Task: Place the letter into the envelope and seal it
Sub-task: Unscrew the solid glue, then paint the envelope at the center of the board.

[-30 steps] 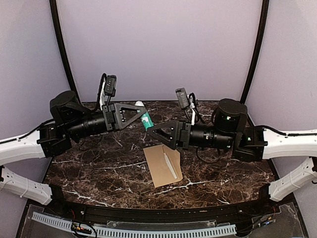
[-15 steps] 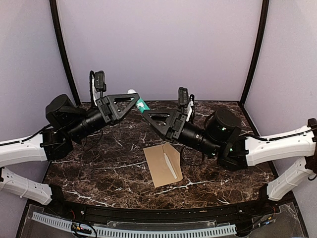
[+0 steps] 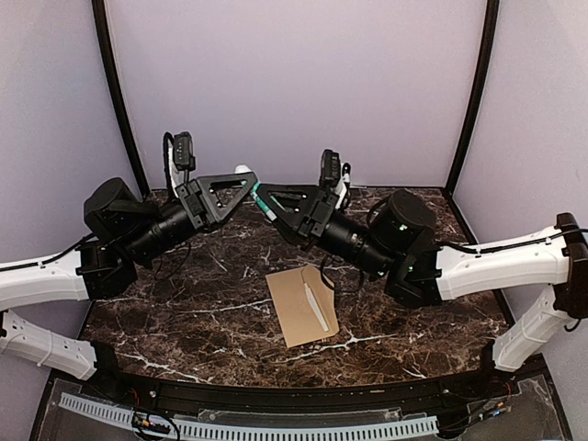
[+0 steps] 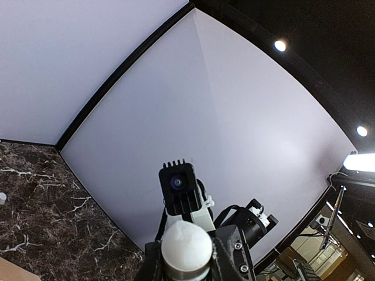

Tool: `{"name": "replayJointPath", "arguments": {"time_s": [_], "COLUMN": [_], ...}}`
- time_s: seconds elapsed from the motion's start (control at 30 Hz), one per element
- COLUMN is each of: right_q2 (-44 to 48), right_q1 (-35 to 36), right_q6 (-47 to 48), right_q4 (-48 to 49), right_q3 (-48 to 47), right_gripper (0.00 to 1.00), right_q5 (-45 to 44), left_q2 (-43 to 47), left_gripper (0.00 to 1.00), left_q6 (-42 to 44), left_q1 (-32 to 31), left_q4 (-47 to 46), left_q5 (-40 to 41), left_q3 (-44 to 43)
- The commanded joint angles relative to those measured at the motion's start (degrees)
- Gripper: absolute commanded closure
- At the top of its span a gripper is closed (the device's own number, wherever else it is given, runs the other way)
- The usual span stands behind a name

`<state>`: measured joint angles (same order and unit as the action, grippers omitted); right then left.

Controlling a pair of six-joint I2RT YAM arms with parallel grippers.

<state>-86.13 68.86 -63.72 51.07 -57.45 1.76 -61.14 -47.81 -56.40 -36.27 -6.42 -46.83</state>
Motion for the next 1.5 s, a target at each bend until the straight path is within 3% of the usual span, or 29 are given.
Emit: {"name": "replayJointPath", "arguments": {"time_s": [0.0, 0.37, 0.6, 0.67, 0.83, 0.97, 1.0, 1.07, 1.27, 1.37, 1.47], "right_q2": [-1.2, -2.1, -0.9, 0.3, 4.3, 8.5, 9.7, 12.4, 20.6, 24.3, 26.0], "right_q1": [-0.7, -0.9, -0.9, -0.9, -1.0, -1.0, -0.9, -1.0, -1.0, -1.0, -1.0], "right_q6": [-1.5, -2.0, 0.0, 0.8, 3.9, 7.5, 8.5, 10.3, 14.7, 16.9, 17.4], "right_q4": [5.0, 5.9, 4.9, 4.4, 1.1, -6.8, -8.9, -13.7, -32.7, -43.3, -54.6], "right_q3": [-2.6, -3.5, -2.4, -1.0, 2.1, 3.1, 3.5, 4.1, 4.6, 3.9, 2.0], "right_gripper": [0.59, 0.62, 0.76, 0.79, 0.85, 0.87, 0.87, 0.87, 0.88, 0.88, 0.88], "right_q5": [1.9, 1.7, -1.3, -3.7, -7.8, -11.9, -13.0, -15.3, -23.1, -24.9, -25.0], "left_q2": [0.5, 0.5, 0.5, 0.7, 2.0, 3.5, 3.7, 4.1, 2.9, -0.9, -6.5], "left_gripper": [0.94, 0.94, 0.93, 0.86, 0.44, 0.28, 0.20, 0.15, 0.13, 0.12, 0.12], "left_q6": [0.7, 0.8, 0.7, 0.9, 1.6, 1.9, 1.8, 1.9, 7.3, 13.8, 22.1], "left_q1": [0.2, 0.2, 0.2, 0.2, 0.2, 0.2, 0.2, 0.2, 0.4, 3.8, 7.3], "left_q4": [-2.3, -3.3, -2.2, -0.1, 4.7, 11.1, 13.6, 19.5, 39.3, 52.0, 56.7], "left_q5": [0.2, 0.2, -0.4, -0.7, -1.4, -1.8, -2.3, -2.9, -2.6, -5.2, -9.2], "left_q3": [1.0, 2.1, 2.7, 2.7, 2.6, 2.4, 2.2, 0.5, -5.7, -11.9, -15.5]}}
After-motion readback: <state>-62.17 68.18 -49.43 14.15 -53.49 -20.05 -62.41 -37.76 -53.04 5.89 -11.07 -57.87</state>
